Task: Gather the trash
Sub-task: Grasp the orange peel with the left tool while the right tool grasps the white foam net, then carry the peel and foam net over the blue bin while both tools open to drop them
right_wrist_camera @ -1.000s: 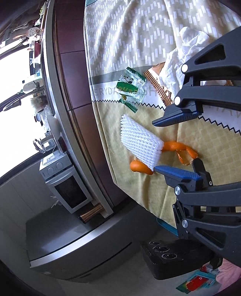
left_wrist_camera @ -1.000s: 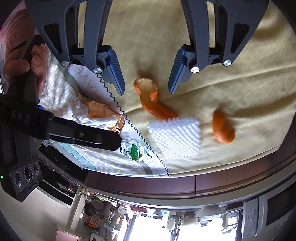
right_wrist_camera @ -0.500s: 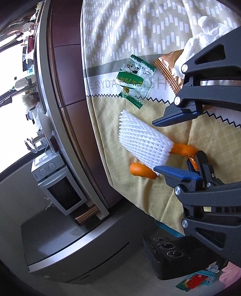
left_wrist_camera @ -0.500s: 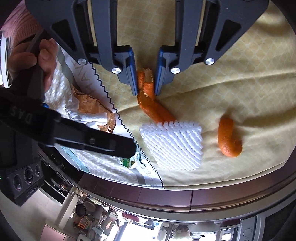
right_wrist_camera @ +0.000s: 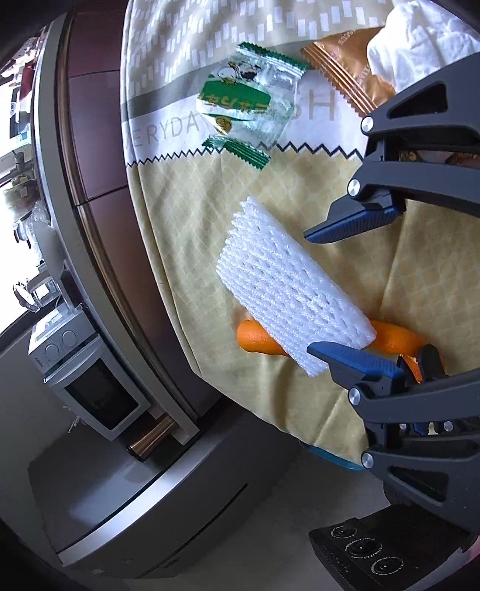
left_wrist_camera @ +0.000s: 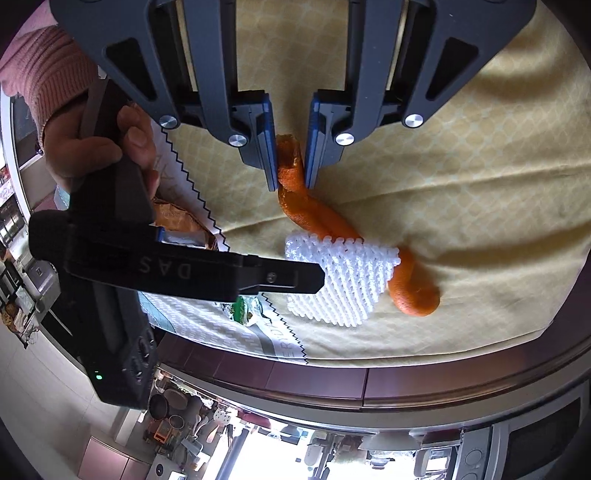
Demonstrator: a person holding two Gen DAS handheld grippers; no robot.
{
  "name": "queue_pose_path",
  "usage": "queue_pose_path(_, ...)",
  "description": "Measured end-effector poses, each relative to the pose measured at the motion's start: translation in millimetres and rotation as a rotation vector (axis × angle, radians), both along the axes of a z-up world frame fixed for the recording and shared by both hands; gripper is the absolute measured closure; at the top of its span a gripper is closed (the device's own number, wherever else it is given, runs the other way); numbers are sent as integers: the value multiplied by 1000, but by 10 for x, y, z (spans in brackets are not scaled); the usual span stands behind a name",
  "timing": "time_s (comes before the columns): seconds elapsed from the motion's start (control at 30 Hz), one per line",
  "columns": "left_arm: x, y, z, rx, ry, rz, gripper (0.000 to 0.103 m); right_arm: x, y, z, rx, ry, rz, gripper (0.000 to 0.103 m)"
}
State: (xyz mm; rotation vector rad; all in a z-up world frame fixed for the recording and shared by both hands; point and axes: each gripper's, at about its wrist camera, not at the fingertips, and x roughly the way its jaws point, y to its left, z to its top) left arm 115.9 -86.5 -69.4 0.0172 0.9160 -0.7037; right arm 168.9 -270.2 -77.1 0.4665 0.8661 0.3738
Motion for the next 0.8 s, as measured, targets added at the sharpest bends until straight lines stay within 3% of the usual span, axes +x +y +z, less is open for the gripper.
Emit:
queue_pose_path(0.07,-1,31,-3,0,0,6,88,21,17,-43,26,13,5,52)
queue_pose_path(0.13,-5,67,-6,-1,0,12,88,31,31,-64,47,16,7,71)
queue_pose_path(0.23,-22,76,-3,1,-7,16,88,8,16,-71,70,10,6,86)
queue_pose_path(0.4,-68,154,29,-4,-22,22,89,-95,-11,27,83,-33,-1,93)
queue_pose_path(0.8,-295,491,170,9,-87,53,89,-320,9,270,115,-119,24,94)
